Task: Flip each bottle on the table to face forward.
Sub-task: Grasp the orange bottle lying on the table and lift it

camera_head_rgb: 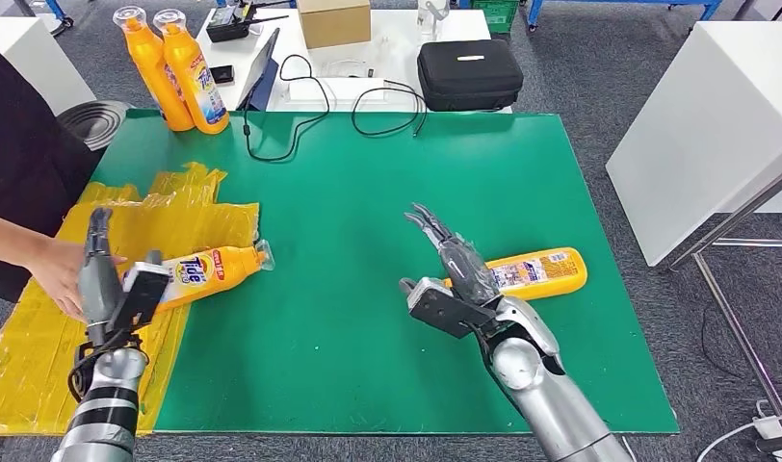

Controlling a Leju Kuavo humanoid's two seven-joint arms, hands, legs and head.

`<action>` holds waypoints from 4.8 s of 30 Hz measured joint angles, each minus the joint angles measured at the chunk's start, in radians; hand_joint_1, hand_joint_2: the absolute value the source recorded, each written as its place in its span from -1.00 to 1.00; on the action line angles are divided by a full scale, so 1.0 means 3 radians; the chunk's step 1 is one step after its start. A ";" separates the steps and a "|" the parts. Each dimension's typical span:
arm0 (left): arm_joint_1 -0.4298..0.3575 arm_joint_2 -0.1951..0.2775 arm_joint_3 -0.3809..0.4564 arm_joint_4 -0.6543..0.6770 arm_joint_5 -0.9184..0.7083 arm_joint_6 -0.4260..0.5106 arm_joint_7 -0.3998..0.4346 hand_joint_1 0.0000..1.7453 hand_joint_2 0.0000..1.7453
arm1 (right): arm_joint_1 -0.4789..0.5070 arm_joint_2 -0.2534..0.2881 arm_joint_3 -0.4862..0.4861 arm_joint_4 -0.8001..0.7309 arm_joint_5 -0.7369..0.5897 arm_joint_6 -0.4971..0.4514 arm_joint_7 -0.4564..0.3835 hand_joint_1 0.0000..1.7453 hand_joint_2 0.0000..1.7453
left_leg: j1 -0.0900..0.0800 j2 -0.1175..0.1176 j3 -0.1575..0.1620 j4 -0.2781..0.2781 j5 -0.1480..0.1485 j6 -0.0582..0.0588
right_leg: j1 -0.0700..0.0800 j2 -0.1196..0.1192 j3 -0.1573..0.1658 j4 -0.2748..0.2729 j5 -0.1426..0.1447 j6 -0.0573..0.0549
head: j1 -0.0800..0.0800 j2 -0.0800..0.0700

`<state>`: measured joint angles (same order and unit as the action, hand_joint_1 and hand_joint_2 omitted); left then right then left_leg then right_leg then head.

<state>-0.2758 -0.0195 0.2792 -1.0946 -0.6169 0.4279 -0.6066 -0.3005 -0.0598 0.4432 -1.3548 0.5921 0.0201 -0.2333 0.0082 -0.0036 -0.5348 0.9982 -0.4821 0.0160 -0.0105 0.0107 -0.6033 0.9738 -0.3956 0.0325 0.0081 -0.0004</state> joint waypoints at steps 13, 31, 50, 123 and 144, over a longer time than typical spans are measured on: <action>0.0592 -0.0491 0.0281 -0.1645 0.0562 -0.0791 -0.0026 -1.00 -1.00 | 0.0380 -0.0412 -0.0239 -0.0482 0.1330 -0.0324 0.0488 -1.00 1.00 | -0.0005 -0.0002 -0.0002 0.0000 -0.0004 0.0000 | -0.0002 -0.0001 -0.0001 -0.0003 0.0000 0.0000 | 0.0000 0.0000; 0.0605 -0.0554 0.0197 -0.1753 0.0621 -0.0791 0.0010 -1.00 -1.00 | 0.0282 -0.0940 -0.0419 -0.0318 0.1384 0.0176 0.0570 -1.00 1.00 | -0.0005 -0.0005 -0.0005 0.0000 -0.0003 -0.0001 | -0.0004 -0.0004 -0.0001 -0.0002 0.0000 0.0000 | 0.0000 0.0000; 0.0580 -0.0539 0.0205 -0.1718 0.0780 -0.0869 -0.0036 -1.00 -1.00 | 0.0038 -0.1652 -0.0472 -0.0029 0.1085 0.0628 0.0546 -1.00 1.00 | -0.0009 -0.0003 -0.0005 0.0000 -0.0003 0.0000 | -0.0005 -0.0004 -0.0001 -0.0002 0.0000 0.0001 | -0.0002 0.0000; 0.0971 -0.0551 -0.0077 -0.1703 0.2565 -0.2543 0.0518 -1.00 1.00 | -0.0440 -0.0219 -0.0106 0.0928 0.0021 0.0344 0.0174 1.00 1.00 | 0.0009 0.0004 0.0016 -0.0002 -0.0002 -0.0005 | 0.0007 0.0004 0.0017 0.0001 0.0000 0.0000 | -0.0001 0.0000; 0.1105 -0.0741 -0.0990 -0.1975 0.2524 -0.2331 0.0590 -1.00 1.00 | -0.0683 0.0704 0.0146 0.0274 -0.0498 0.0218 0.0384 1.00 1.00 | 0.0009 -0.0002 0.0002 -0.0002 -0.0002 -0.0005 | 0.0010 -0.0001 0.0004 0.0000 -0.0001 -0.0001 | 0.0000 0.0000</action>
<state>0.0556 -0.2419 -0.0178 -1.6873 0.1404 -0.2715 -0.4295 -0.5053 0.1514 0.4869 -1.2727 0.4428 0.0855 -0.1182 0.0109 -0.0043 -0.5342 0.9977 -0.4827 0.0144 -0.0075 0.0104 -0.6021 0.9739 -0.3958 0.0322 0.0081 -0.0004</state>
